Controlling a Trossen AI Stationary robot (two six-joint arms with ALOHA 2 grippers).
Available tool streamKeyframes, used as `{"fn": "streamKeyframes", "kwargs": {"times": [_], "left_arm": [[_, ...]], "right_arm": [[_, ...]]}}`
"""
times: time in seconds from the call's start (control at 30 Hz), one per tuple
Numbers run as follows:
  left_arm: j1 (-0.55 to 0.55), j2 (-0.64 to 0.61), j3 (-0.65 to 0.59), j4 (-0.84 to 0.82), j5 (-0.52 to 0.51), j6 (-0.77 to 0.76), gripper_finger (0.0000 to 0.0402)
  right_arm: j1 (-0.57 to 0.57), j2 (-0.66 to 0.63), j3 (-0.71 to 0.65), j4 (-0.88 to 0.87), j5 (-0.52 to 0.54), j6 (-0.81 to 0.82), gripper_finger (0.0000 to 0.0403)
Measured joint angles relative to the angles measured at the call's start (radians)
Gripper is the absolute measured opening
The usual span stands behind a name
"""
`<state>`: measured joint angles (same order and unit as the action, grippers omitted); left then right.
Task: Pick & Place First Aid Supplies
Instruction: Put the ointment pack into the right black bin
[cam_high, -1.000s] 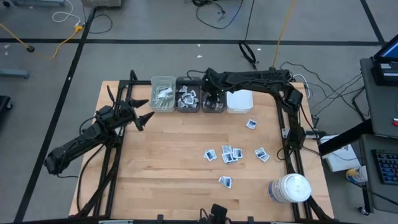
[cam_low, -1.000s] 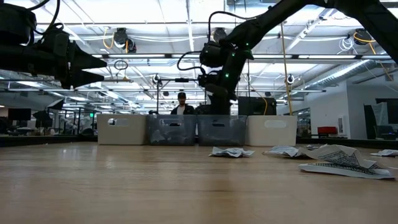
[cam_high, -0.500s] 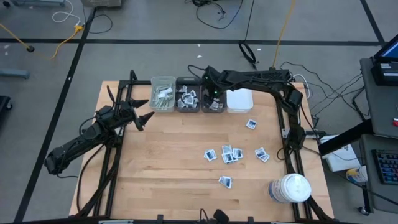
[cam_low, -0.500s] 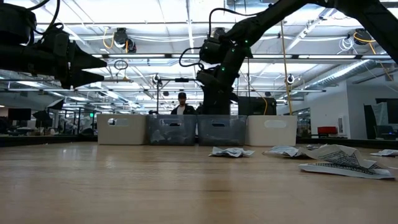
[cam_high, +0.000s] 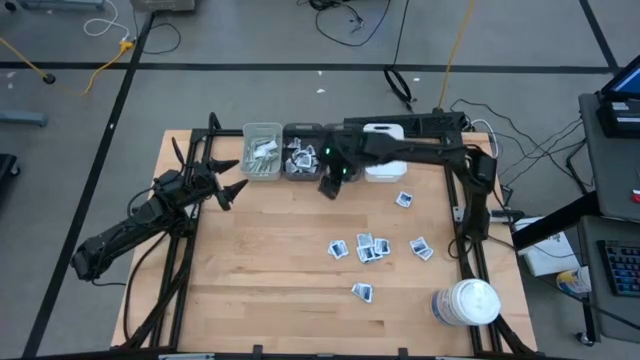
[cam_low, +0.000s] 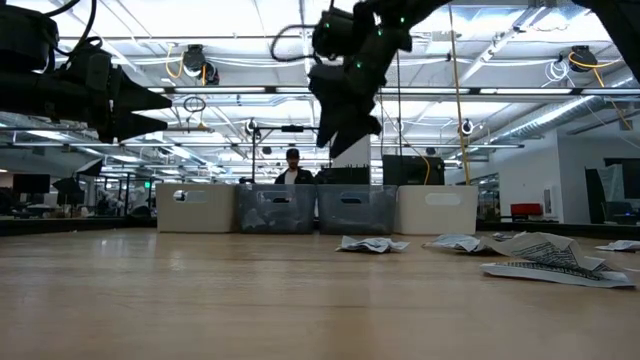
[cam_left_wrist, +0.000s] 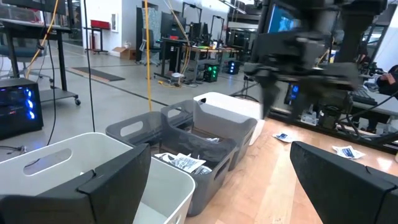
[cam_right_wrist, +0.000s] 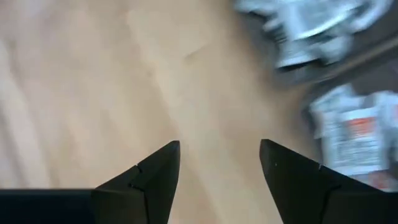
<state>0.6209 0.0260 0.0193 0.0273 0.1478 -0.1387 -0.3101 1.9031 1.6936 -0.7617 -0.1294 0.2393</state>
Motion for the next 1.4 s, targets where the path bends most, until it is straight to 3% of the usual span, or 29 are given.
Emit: {"fn": "streamKeyframes", "kwargs": {"times": [0.47,0.8,1.03,1.4], "left_arm": [[0.0,0.0,0.0,0.0,0.0,0.0,0.0392],[0.0,0.0,0.0,0.0,0.0,0.0,0.0392],[0.0,0.0,0.0,0.0,0.0,0.0,0.0392],[0.0,0.0,0.0,0.0,0.0,0.0,0.0392]], "right_arm": [[0.383,0.0,-0.001,-0.044,0.0,0.114,0.0215],[0.622,0.0,-0.002,-0.077,0.002,0.308,0.0215],[0.693,0.002,-0.003,-0.186,0.081,0.483,0.0215],[0.741,0.007,-0.175,-0.059,0.077,0.542,0.0215]]}}
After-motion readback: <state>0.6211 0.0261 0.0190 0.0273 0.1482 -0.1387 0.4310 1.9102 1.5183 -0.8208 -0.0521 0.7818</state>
